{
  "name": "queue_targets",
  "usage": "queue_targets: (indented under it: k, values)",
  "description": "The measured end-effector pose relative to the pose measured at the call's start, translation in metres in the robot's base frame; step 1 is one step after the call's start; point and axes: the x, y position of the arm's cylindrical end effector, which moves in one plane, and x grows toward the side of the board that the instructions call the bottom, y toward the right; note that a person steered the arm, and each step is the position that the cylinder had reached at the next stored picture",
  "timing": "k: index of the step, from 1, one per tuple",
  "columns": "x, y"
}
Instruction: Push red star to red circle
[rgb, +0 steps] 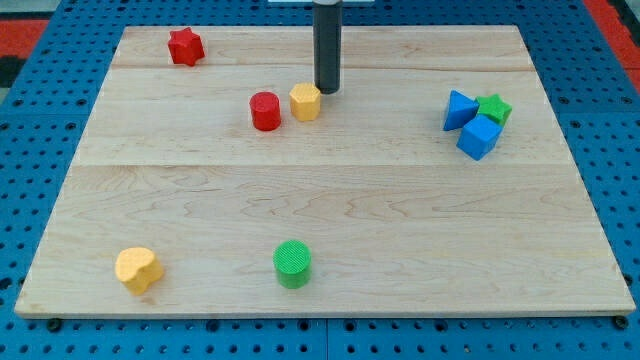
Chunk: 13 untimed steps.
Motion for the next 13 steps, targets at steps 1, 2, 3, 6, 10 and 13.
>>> queue_targets:
  k: [1,2,3,6,10,13]
  values:
    - [0.009,-0.006]
    - [0.009,-0.036]
    - [0.012,-0.020]
    - [-0.134,-0.051]
    - [-0.126,-0.208]
    - [-0.070,-0.164]
